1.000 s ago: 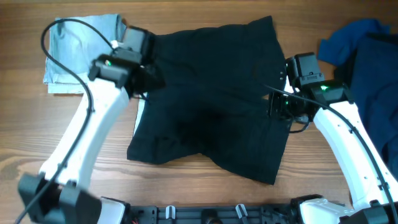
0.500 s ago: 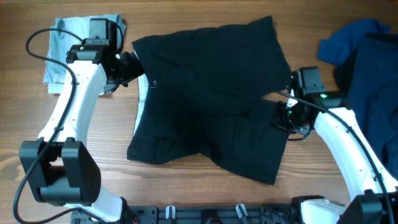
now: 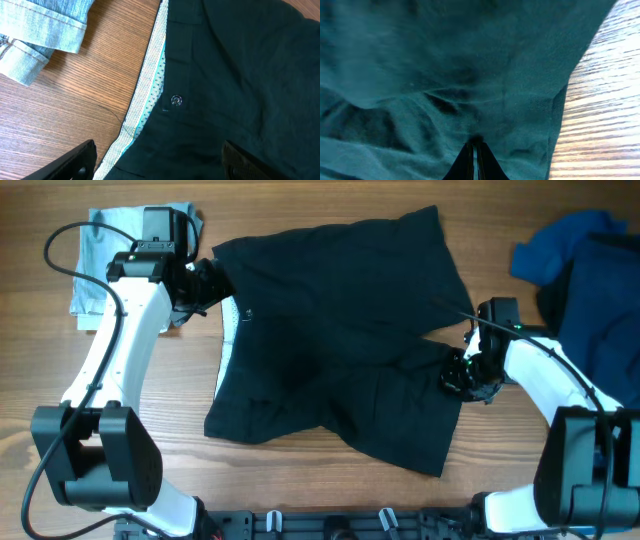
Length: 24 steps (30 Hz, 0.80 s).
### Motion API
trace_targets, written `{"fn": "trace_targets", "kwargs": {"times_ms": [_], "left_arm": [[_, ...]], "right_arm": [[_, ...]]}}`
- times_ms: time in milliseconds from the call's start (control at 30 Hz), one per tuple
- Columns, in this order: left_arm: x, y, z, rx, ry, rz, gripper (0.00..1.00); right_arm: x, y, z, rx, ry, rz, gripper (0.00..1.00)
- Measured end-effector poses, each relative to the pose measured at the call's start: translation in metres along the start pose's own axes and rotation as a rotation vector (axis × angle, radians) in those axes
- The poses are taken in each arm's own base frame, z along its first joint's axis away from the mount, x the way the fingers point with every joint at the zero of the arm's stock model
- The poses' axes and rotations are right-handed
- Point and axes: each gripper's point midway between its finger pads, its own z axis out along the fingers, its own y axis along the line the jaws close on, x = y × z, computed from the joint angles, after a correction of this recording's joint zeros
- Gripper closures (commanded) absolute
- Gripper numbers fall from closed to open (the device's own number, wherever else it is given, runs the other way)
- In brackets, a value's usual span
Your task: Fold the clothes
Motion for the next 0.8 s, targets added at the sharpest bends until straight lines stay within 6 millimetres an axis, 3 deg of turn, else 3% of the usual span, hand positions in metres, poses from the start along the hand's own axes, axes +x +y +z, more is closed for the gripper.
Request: {"fn": "trace_targets", "kwargs": {"times_ms": [133, 400, 600, 800], "left_arm": [[0.0, 0.0, 0.0, 0.0, 0.0, 0.0, 0.2], [0.0, -0.001, 0.0, 0.008, 0.0, 0.019, 0.19], [0.0, -0.001, 0.0, 0.008, 0.0, 0.019, 0.19], [0.0, -0.002, 0.0, 0.008, 0.001, 0.02, 0.14]], "right_arm": [[0.003, -0.012, 0.011, 0.052, 0.012, 0.022, 0.96], [-0.007, -0.028, 0.008, 0.083, -0.022, 0.079, 0.96], [-0.03, -0.067, -0.003, 0.094, -0.091, 0.221, 0.96], [-0.055, -0.078, -0.009, 0.066, -0.186, 0.237, 0.9]]}}
